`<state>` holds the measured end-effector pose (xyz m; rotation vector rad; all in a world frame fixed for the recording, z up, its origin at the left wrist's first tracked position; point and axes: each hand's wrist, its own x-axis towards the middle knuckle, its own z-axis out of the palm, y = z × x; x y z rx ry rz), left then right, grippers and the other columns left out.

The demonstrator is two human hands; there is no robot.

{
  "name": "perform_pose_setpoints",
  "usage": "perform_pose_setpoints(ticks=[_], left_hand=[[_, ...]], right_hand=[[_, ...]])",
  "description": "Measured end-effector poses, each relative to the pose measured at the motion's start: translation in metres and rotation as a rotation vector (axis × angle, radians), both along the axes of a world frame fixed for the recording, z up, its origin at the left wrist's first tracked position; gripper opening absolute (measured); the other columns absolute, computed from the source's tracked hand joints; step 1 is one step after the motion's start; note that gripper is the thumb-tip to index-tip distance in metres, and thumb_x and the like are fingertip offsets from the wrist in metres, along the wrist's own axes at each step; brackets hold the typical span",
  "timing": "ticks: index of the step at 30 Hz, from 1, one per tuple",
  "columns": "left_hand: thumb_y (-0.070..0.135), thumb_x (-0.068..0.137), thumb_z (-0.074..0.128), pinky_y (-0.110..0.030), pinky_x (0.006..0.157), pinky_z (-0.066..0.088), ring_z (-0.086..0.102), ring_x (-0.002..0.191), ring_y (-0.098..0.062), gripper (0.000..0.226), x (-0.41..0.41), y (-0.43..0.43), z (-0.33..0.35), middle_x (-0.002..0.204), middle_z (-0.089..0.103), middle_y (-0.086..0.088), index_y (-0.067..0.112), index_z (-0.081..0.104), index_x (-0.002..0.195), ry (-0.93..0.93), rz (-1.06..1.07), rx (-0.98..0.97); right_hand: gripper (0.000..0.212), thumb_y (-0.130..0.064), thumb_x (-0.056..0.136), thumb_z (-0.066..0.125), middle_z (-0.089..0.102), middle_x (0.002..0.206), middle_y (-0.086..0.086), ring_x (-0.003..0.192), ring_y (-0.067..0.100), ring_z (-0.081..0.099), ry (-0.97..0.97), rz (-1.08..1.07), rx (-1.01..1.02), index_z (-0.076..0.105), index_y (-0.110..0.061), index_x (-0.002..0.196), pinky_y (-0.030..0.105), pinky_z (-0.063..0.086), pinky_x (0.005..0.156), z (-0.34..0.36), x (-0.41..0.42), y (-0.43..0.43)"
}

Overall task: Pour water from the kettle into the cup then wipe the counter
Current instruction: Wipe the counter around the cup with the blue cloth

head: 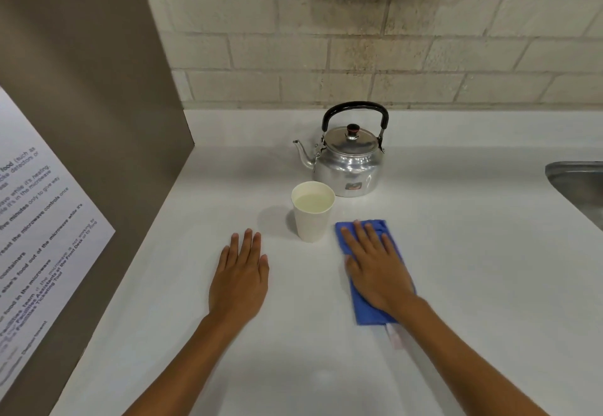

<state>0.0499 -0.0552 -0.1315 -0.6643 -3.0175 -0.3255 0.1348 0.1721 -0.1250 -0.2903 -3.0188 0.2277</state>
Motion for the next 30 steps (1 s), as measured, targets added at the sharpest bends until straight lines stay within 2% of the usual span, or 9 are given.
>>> perform_pose_setpoints(ticks=[3, 8, 11, 16, 18, 21, 22, 26, 30], left_hand=[[0.036, 0.097, 0.011, -0.030, 0.115, -0.005, -0.009, 0.143, -0.018, 0.053, -0.001, -0.002, 0.000, 0.157, -0.005, -0.001, 0.017, -0.006, 0.144, -0.017, -0.001, 0.006], [0.035, 0.097, 0.011, -0.031, 0.115, -0.005, -0.010, 0.143, -0.019, 0.053, -0.001, -0.003, 0.001, 0.156, -0.006, -0.002, 0.017, -0.007, 0.143, -0.028, -0.013, 0.000], [0.034, 0.097, 0.011, -0.031, 0.115, -0.005, -0.010, 0.143, -0.019, 0.052, -0.001, -0.002, 0.001, 0.156, -0.006, -0.002, 0.017, -0.006, 0.144, -0.027, -0.004, 0.007], [0.036, 0.097, 0.012, -0.028, 0.112, -0.008, -0.010, 0.143, -0.018, 0.054, -0.003, -0.003, 0.001, 0.156, -0.007, -0.002, 0.017, -0.007, 0.143, -0.058, 0.003, 0.002], [0.036, 0.097, 0.013, -0.028, 0.112, -0.008, -0.010, 0.143, -0.017, 0.054, -0.006, -0.004, 0.002, 0.156, -0.007, -0.002, 0.017, -0.007, 0.143, -0.091, 0.011, 0.016], [0.033, 0.098, 0.015, -0.027, 0.113, -0.007, -0.009, 0.143, -0.015, 0.053, -0.008, -0.005, 0.005, 0.157, -0.006, -0.001, 0.016, -0.005, 0.144, -0.172, 0.006, 0.085], [0.030, 0.099, 0.016, -0.027, 0.114, -0.005, -0.007, 0.143, -0.015, 0.051, -0.009, -0.006, 0.006, 0.157, -0.004, -0.001, 0.016, -0.002, 0.144, -0.204, 0.003, 0.135], [0.021, 0.099, 0.021, -0.030, 0.117, 0.004, 0.004, 0.143, -0.014, 0.046, -0.014, -0.019, 0.018, 0.156, 0.012, -0.002, 0.014, 0.012, 0.144, -0.245, 0.075, 0.363], [0.021, 0.099, 0.023, -0.029, 0.118, 0.007, 0.008, 0.143, -0.012, 0.045, -0.011, -0.030, 0.030, 0.155, 0.017, -0.002, 0.013, 0.017, 0.143, -0.178, 0.112, 0.416]], right_hand=[[0.055, -0.034, 0.097, 0.023, -0.003, 0.158, -0.004, 0.145, 0.014, -0.007, -0.004, 0.102, -0.040, -0.003, -0.027, 0.145, 0.033, -0.005, 0.117, -0.002, 0.003, -0.008], [0.054, -0.033, 0.098, 0.023, -0.002, 0.159, 0.001, 0.145, 0.018, -0.005, -0.042, -0.151, -0.064, -0.001, -0.024, 0.146, 0.037, -0.001, 0.119, 0.009, 0.006, 0.028], [0.057, -0.034, 0.098, 0.023, -0.006, 0.158, 0.003, 0.145, 0.021, -0.007, -0.035, -0.144, -0.050, -0.009, -0.025, 0.144, 0.038, -0.003, 0.118, 0.007, 0.021, 0.002], [0.057, -0.046, 0.085, -0.003, -0.020, 0.153, -0.005, 0.141, 0.020, -0.023, -0.032, 0.059, -0.104, -0.027, -0.032, 0.135, 0.034, -0.021, 0.114, 0.006, 0.044, -0.074], [0.060, -0.044, 0.087, 0.004, -0.010, 0.156, -0.002, 0.141, 0.024, -0.017, -0.027, 0.109, -0.106, -0.016, -0.029, 0.141, 0.037, -0.021, 0.109, 0.008, 0.045, -0.099], [0.058, -0.039, 0.090, 0.022, 0.023, 0.154, 0.005, 0.141, 0.027, 0.018, -0.002, 0.127, -0.039, 0.016, -0.022, 0.145, 0.040, -0.001, 0.112, 0.014, 0.036, -0.127], [0.057, -0.038, 0.091, 0.023, 0.025, 0.153, 0.005, 0.141, 0.025, 0.021, 0.006, 0.126, -0.029, 0.018, -0.021, 0.145, 0.046, 0.002, 0.116, 0.015, 0.029, -0.135], [0.056, -0.037, 0.097, 0.014, -0.011, 0.157, 0.005, 0.142, 0.025, -0.017, -0.030, 0.193, -0.117, -0.011, -0.022, 0.145, 0.049, -0.017, 0.111, 0.009, -0.010, -0.155], [0.065, -0.038, 0.097, 0.024, -0.016, 0.156, 0.009, 0.142, 0.025, -0.019, -0.054, 0.215, -0.107, -0.013, -0.017, 0.145, 0.042, -0.015, 0.114, 0.012, -0.053, -0.169]])
